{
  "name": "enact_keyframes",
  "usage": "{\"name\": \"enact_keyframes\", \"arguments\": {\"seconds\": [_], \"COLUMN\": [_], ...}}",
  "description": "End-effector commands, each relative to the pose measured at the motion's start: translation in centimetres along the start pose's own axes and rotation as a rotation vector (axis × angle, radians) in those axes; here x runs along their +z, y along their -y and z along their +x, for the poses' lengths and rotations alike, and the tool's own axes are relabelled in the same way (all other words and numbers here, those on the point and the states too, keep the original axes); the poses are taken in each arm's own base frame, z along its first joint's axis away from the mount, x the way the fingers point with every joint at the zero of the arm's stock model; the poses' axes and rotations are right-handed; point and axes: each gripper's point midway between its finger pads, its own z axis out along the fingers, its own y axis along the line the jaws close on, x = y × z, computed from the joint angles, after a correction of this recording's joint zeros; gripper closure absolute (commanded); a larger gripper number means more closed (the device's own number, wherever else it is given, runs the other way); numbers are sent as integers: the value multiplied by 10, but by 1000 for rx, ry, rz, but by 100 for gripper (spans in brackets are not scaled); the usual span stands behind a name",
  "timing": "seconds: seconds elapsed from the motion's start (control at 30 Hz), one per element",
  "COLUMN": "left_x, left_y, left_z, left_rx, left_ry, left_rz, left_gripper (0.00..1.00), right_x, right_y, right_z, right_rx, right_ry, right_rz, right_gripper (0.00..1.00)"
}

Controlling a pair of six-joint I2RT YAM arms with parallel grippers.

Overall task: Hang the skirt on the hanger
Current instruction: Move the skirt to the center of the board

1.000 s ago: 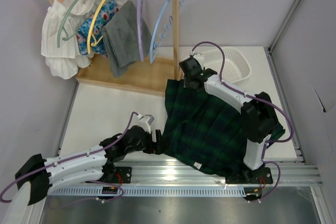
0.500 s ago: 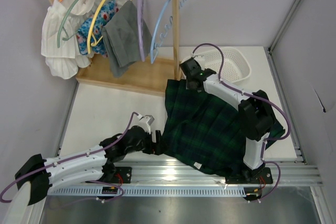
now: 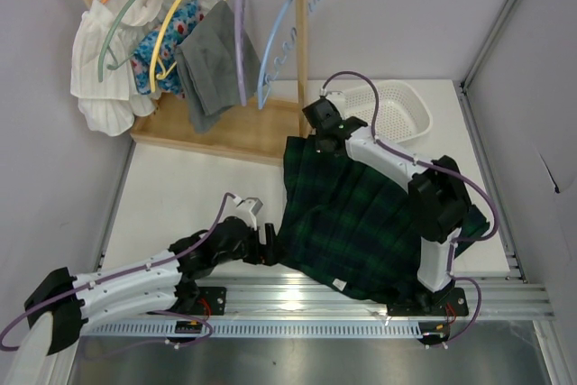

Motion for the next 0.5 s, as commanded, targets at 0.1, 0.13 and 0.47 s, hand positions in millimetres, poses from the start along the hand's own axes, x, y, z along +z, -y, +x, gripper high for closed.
{"name": "enact_keyframes", "arguments": {"seconds": [0.1,0.13,0.47], "left_x": [-4,-4,-7], "left_y": [9,11,-7], "left_z": [-21,-22,-27], "left_rx": [3,3,-87], "left_ry": [74,78,120], "left_rz": [20,26,-77], "left_gripper": [14,14,16], "right_x": [-75,-78,-79], "right_y": [-43,-48,-74], "right_z": [-80,-84,-83], "right_rx": [95,103,138], "right_ry": [238,253,247], "right_rz": [-243,-264,-364], "right_gripper": [100,100,100]}}
